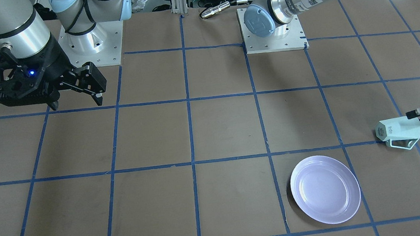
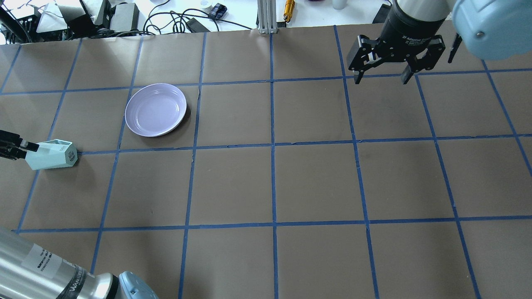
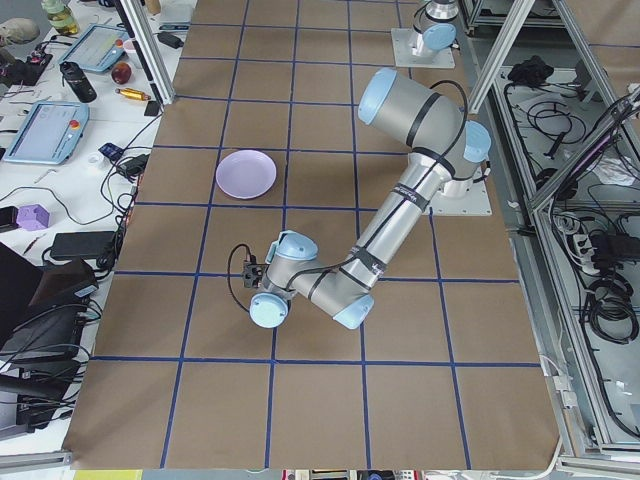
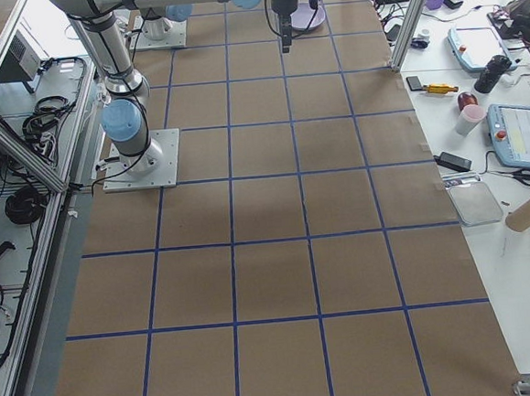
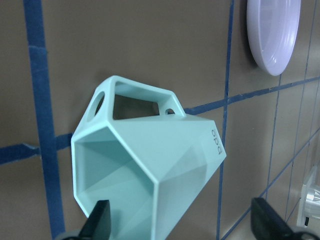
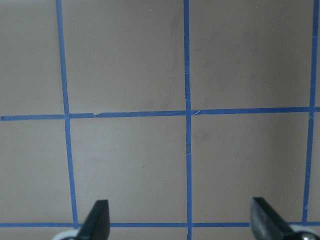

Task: Flip cup and place on plate
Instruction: 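Lift the mug with the left gripper and rotate it upright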

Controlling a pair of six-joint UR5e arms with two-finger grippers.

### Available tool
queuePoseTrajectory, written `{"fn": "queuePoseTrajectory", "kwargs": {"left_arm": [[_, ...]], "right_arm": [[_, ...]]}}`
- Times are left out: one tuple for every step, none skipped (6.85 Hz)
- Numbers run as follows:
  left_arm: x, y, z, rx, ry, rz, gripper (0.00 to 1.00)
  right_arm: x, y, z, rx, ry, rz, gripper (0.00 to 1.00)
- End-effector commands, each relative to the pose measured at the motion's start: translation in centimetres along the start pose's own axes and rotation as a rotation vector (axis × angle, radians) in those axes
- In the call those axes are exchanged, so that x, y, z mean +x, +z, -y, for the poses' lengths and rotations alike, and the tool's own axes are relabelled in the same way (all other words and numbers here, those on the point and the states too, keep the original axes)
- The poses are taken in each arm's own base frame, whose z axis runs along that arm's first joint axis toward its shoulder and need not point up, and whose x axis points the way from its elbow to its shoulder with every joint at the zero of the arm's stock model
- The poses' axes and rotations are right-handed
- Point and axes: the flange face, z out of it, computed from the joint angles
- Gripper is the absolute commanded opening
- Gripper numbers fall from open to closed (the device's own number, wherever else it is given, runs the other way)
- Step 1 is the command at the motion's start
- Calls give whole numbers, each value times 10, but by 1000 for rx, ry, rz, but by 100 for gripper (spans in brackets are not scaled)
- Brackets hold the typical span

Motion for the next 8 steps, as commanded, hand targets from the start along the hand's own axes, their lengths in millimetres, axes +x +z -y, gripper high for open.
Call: {"fn": "queuePoseTrajectory", "kwargs": {"left_arm": [[-3,11,0,-3,52,-64,71],[-3,11,-1,-4,73,-68,45],[-3,11,-1,-4,74,-69,11],[-1,12,-1,-7,69,-80,0],[2,10,-1,-10,66,-89,0],[9,2,2,-15,65,-96,0],[18,-8,3,-22,58,-110,0],[27,-18,7,-22,63,-105,0]], "right_arm": [[0,0,0,0,0,0,100],[0,0,0,0,0,0,100],[0,0,0,0,0,0,100],[0,0,0,0,0,0,100],[0,0,0,0,0,0,100],[0,0,0,0,0,0,100],[0,0,0,0,0,0,100],[0,0,0,0,0,0,100]]}}
